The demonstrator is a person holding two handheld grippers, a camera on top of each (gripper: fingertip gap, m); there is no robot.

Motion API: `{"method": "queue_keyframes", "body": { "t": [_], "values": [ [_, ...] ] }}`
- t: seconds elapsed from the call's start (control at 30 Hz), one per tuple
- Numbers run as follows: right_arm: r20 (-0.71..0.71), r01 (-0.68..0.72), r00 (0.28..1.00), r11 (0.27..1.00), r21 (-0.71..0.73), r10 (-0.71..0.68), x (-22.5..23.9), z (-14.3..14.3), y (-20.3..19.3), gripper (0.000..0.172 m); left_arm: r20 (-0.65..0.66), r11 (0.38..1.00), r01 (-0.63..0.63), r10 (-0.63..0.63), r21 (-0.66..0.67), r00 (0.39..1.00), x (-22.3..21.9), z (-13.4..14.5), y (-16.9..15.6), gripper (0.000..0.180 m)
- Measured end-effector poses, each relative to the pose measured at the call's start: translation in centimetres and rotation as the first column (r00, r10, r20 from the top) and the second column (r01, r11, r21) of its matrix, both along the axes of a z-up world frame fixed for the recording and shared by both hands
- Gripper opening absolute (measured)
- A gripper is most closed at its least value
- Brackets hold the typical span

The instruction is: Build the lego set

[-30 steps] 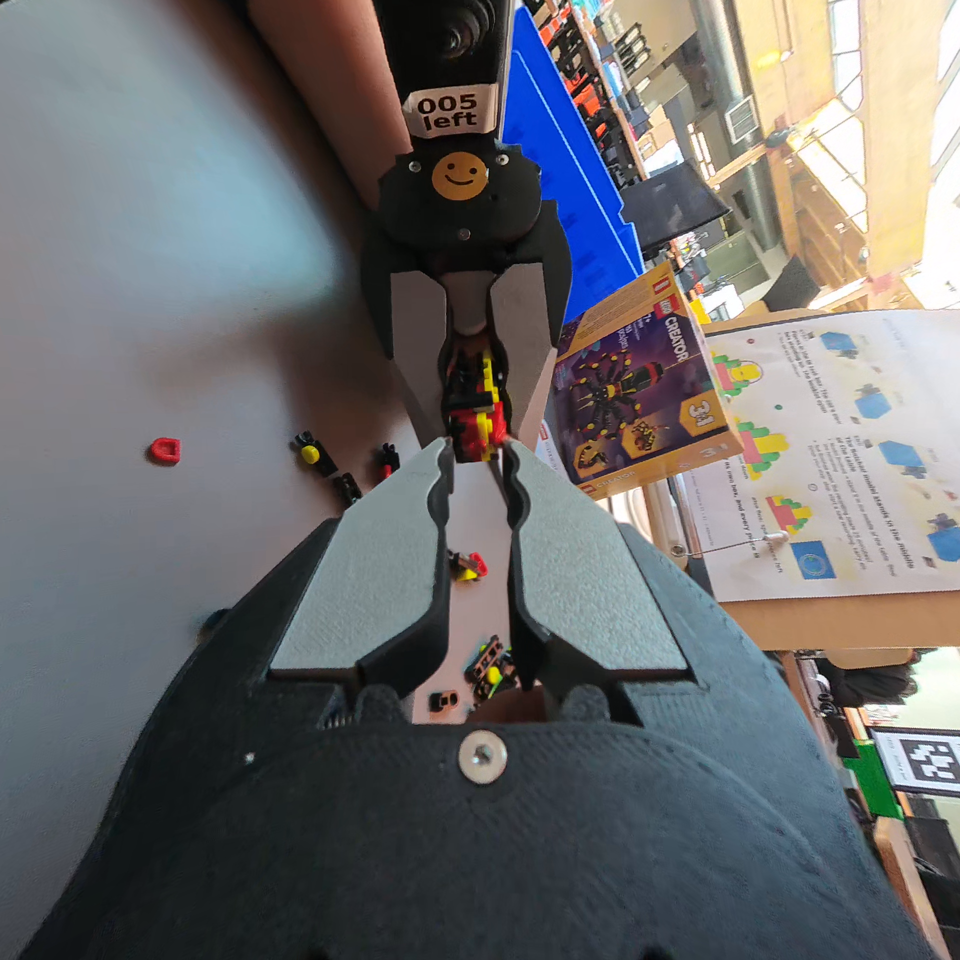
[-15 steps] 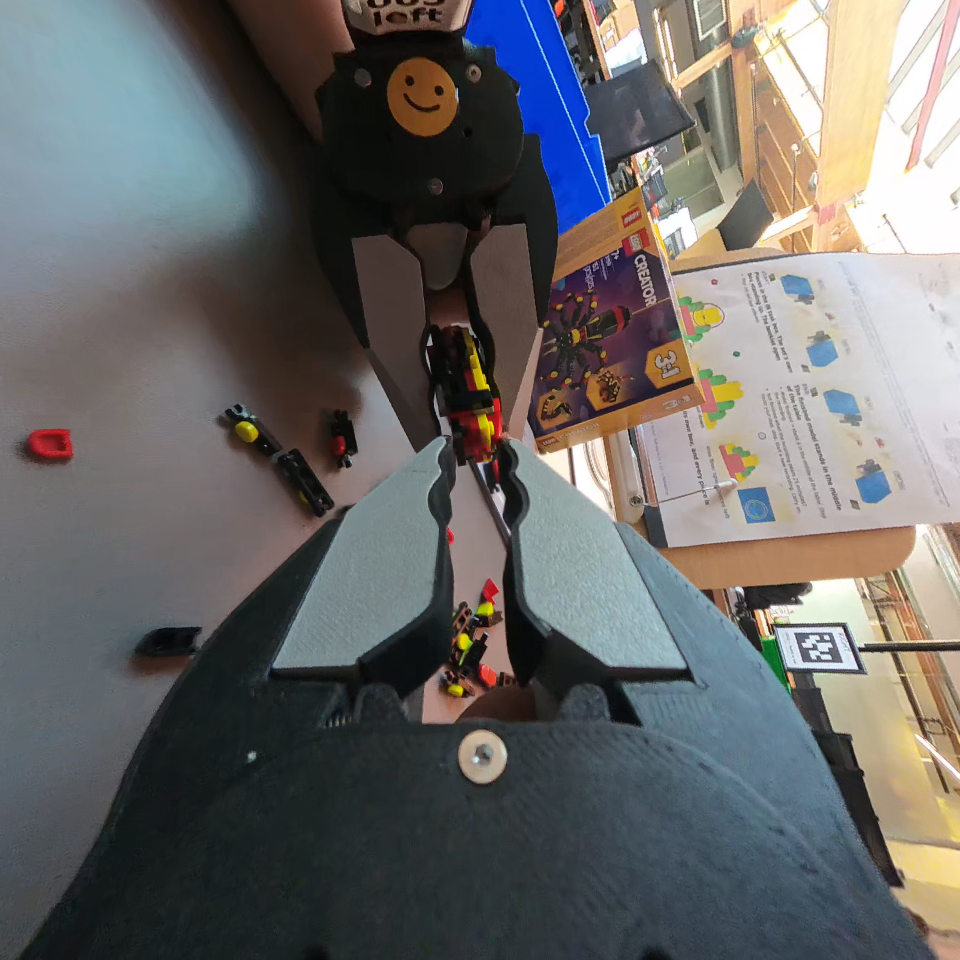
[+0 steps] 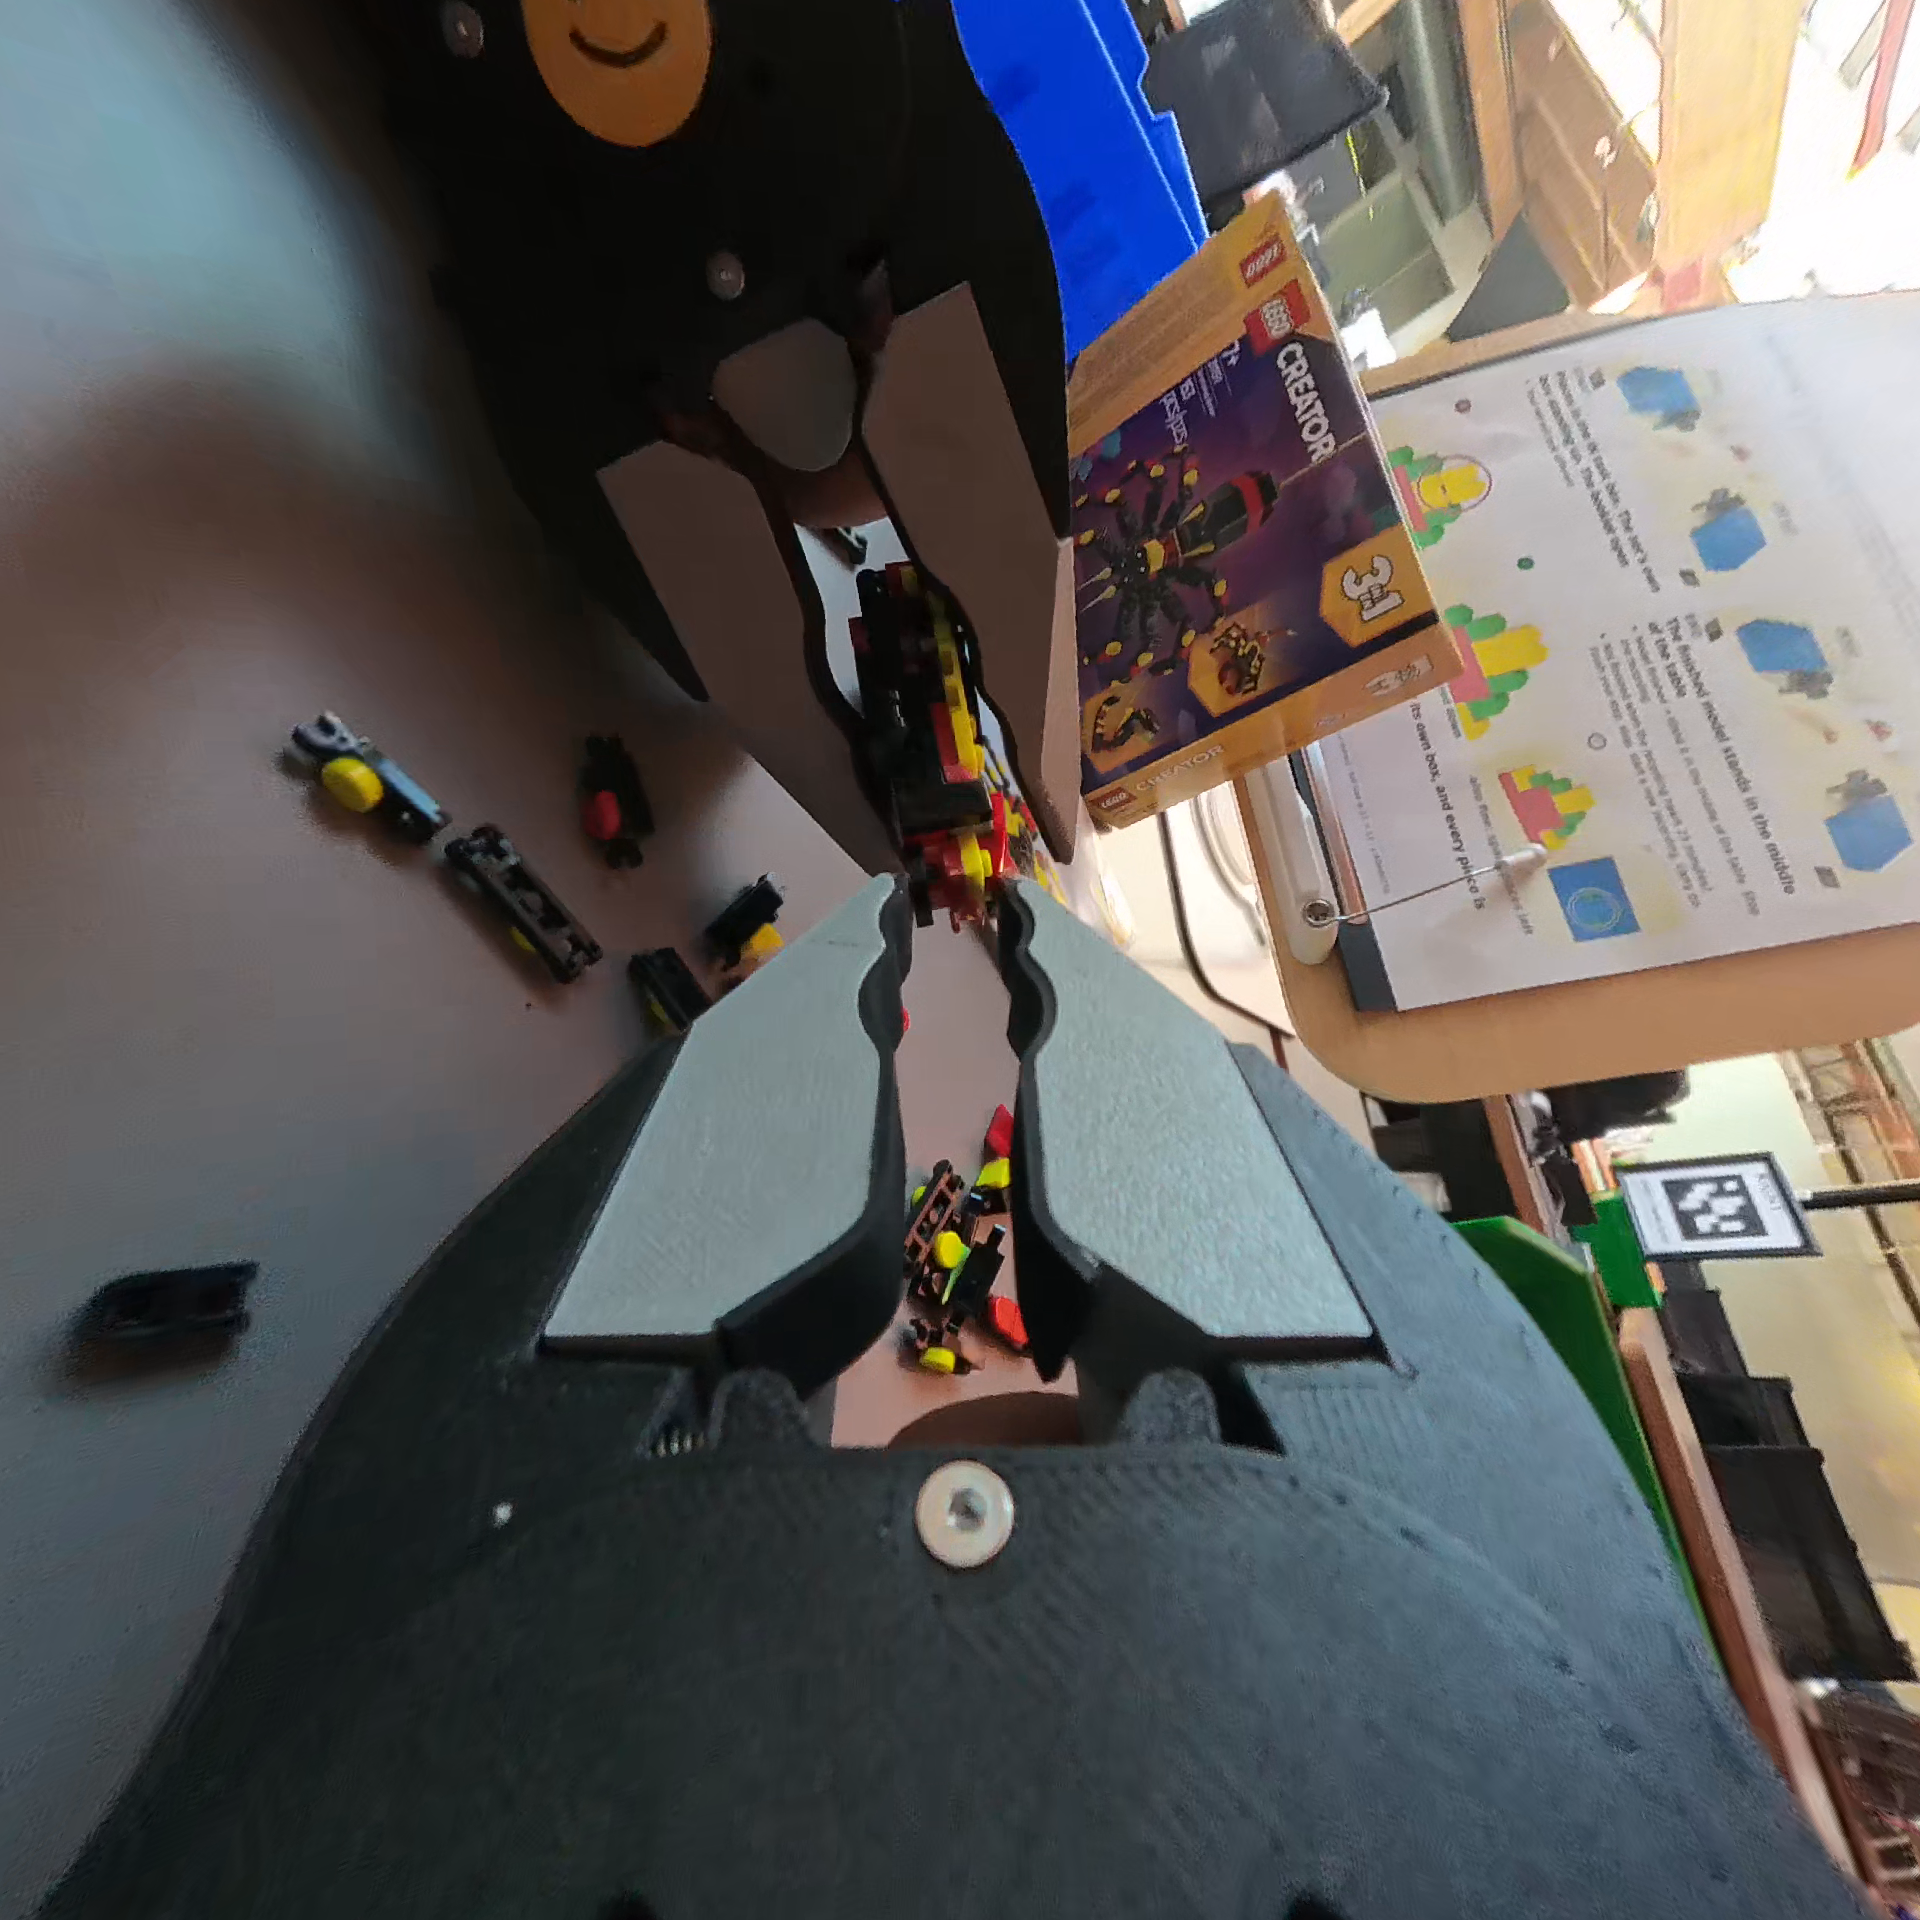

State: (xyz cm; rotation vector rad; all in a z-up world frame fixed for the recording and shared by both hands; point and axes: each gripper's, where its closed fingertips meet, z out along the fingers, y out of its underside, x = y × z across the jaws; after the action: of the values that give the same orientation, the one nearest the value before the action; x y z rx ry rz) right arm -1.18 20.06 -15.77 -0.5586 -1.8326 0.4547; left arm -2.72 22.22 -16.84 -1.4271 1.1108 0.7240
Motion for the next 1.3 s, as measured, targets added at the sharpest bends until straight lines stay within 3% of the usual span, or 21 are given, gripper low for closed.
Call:
{"method": "queue_keyframes", "body": {
  "t": [0.1, 0.23, 0.37, 0.43, 0.57, 0.7, 0.77, 0.87, 1.07, 1.13, 1.3],
  "values": [
    [-0.026, 0.000, 1.000, 0.996, 0.085, 0.002, 0.1, -0.1, 0.2, 0.014, 0.014, 1.000, 0.004, -0.004, -0.027, 1.000, 0.1, -0.5, -0.1, 0.028],
    [-0.099, 0.044, 0.995, 0.975, 0.217, -0.023, 0.2, 0.7, 1.3, 0.014, 0.249, 0.993, 0.104, -0.086, -0.061, 0.965, 0.3, 1.1, -0.9, 0.033],
    [-0.195, 0.069, 0.981, 0.960, 0.271, -0.016, 0.8, 2.3, 1.8, 0.014, 0.480, 0.973, 0.184, -0.096, -0.140, 0.872, -0.2, 2.5, -1.5, 0.044],
    [-0.230, 0.067, 0.973, 0.941, 0.332, 0.011, 0.9, 2.6, 1.6, 0.014, 0.602, 0.938, 0.281, -0.107, -0.203, 0.791, 0.1, 2.9, -2.3, 0.056],
    [-0.309, 0.079, 0.949, 0.901, 0.426, 0.063, 0.9, 3.3, 0.7, 0.014, 0.812, 0.896, 0.343, 0.032, -0.282, 0.583, -2.1, 3.7, -2.2, 0.045],
    [-0.346, 0.059, 0.932, 0.894, 0.445, 0.110, 1.0, 3.8, -0.8, 0.014, 0.938, 0.726, 0.602, 0.187, -0.331, 0.290, -1.4, 3.8, -3.5, 0.044],
    [-0.366, 0.065, 0.924, 0.900, 0.431, 0.108, 0.9, 4.0, -1.0, 0.013, 0.952, 0.672, 0.675, 0.237, -0.304, 0.193, -1.2, 4.0, -3.8, 0.041],
    [-0.326, 0.029, 0.938, 0.909, 0.417, 0.120, 0.7, 3.1, -1.2, 0.014, 0.946, 0.653, 0.687, 0.265, -0.318, 0.185, -1.1, 3.8, -3.7, 0.040],
    [-0.318, -0.007, 0.935, 0.906, 0.423, 0.156, 0.7, 2.7, -2.3, 0.013, 0.937, 0.624, 0.699, 0.241, -0.349, 0.252, 0.0, 3.4, -4.4, 0.034],
    [-0.320, -0.014, 0.933, 0.904, 0.426, 0.165, 0.8, 2.7, -2.6, 0.013, 0.943, 0.622, 0.709, 0.198, -0.332, 0.267, 0.4, 3.7, -4.8, 0.025],
    [-0.328, -0.011, 0.930, 0.902, 0.431, 0.168, 1.0, 3.0, -2.5, 0.012, 0.945, 0.650, 0.692, 0.142, -0.313, 0.294, 0.7, 4.0, -4.9, 0.022]
  ]
}}
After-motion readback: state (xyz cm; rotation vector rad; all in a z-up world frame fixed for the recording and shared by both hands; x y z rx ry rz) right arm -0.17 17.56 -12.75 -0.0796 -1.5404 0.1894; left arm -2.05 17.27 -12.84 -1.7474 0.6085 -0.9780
